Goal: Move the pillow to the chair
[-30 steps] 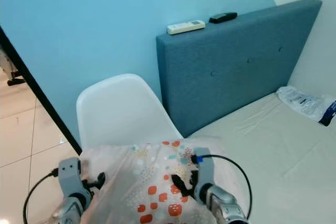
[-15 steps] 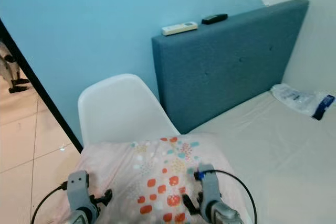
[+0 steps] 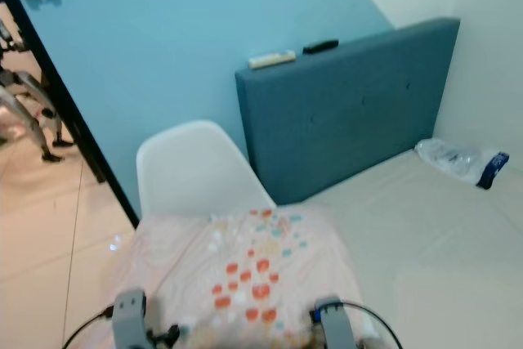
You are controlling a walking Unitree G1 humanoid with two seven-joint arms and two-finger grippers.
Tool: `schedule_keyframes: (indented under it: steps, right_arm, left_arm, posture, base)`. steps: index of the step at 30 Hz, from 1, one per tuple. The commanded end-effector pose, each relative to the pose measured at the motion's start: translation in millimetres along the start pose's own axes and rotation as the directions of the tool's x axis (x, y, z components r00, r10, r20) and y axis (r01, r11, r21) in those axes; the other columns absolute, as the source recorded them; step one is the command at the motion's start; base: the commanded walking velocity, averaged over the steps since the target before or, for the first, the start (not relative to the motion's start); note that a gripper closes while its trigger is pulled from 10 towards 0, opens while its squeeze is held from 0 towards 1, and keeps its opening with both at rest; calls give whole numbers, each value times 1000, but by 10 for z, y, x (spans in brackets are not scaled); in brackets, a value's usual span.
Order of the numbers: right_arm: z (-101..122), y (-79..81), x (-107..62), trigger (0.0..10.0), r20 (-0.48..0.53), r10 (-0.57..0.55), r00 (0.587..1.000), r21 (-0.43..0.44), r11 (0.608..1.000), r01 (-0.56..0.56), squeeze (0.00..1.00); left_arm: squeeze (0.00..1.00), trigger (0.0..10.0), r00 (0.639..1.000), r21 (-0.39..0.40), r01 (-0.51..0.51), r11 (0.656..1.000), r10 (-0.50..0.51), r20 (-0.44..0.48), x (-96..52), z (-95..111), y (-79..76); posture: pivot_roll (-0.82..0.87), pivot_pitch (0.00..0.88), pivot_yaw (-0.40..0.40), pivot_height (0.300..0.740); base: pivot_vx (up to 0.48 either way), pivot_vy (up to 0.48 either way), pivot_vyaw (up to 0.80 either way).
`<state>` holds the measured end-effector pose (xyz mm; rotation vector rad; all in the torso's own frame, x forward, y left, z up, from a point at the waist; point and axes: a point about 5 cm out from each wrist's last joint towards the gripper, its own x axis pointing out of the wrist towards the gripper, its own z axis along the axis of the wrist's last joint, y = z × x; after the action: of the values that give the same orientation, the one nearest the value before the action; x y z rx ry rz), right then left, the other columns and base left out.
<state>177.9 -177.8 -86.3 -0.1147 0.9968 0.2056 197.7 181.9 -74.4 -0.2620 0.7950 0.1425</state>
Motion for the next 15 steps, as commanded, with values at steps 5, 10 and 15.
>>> schedule_keyframes:
  steps: [5, 10, 15]
  right_arm:
    - [81, 21, 18, 10000, 19, -4, 1000, -22, 1000, 5, 0]
    - [80, 20, 19, 10000, 17, -9, 1000, -24, 1000, 10, 0]
    - [69, 22, 18, 10000, 15, -11, 1000, -24, 1000, 11, 0]
  left_arm:
    - [0, 10000, 1000, 7, -16, 1000, 16, -10, 1, 4, 30]
    - [0, 10000, 1000, 7, -13, 1000, 13, -8, 3, 11, 27]
    - [0, 10000, 1000, 10, -8, 1000, 9, -11, 2, -1, 12]
  posture:
    - [-7, 0, 36, 740]
    - [-9, 0, 36, 740]
    - [-12, 0, 36, 740]
  base:
    - [-409, 0, 0]
    - [-406, 0, 0]
    - [-403, 0, 0]
